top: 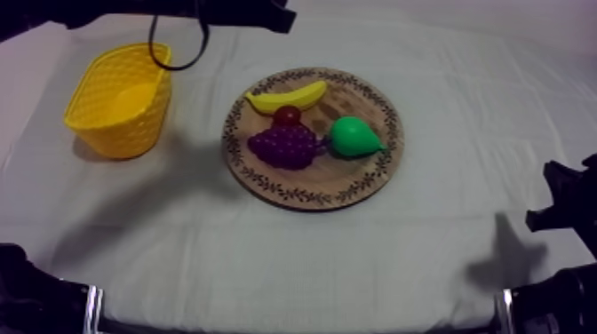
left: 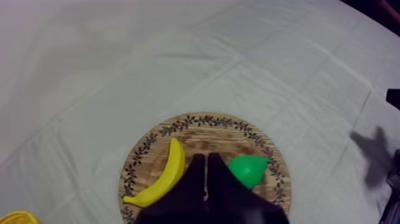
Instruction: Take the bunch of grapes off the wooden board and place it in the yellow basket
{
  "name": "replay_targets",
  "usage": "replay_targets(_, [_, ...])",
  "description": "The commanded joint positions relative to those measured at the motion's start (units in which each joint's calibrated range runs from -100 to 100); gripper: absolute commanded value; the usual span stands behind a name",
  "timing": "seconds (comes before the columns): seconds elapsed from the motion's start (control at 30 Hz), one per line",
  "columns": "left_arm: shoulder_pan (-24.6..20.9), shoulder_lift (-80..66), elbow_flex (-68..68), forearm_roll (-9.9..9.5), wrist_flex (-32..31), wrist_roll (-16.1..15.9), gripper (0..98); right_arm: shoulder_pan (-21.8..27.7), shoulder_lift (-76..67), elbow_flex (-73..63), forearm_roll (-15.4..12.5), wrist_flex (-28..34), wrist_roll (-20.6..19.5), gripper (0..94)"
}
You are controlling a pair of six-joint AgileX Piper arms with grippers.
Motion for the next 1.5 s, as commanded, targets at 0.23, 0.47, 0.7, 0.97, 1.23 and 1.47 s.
replay_targets(0.23, [-1.81,6.66,-10.18,7.10,20.67,-13.46,0.0,0.01,0.02,-0.01,-0.01,-0.02,-0.01,0.3])
replay_targets(0.47, [-2.51,10.79,-18.43,6.54,39.06,-18.53,0.0,0.01,0.02,-0.01,-0.01,-0.02,0.00,0.3])
replay_targets(0.7, [-3.13,12.26,-17.97,7.53,40.75,-20.43,0.0,0.01,0.02,-0.01,-0.01,-0.02,-0.01,0.3])
replay_targets(0.97, [-2.87,12.66,-16.86,9.11,42.09,-29.67,0.0,0.01,0.02,-0.01,-0.01,-0.02,0.00,0.3])
replay_targets(1.23, [-1.32,13.70,-13.90,8.70,43.59,-34.29,0.0,0.01,0.02,-0.01,-0.01,-0.02,0.00,0.3])
replay_targets(1.47, [-0.48,13.42,-10.90,9.32,41.36,-34.40,9.7,0.01,0.02,-0.01,-0.01,-0.02,0.00,0.3])
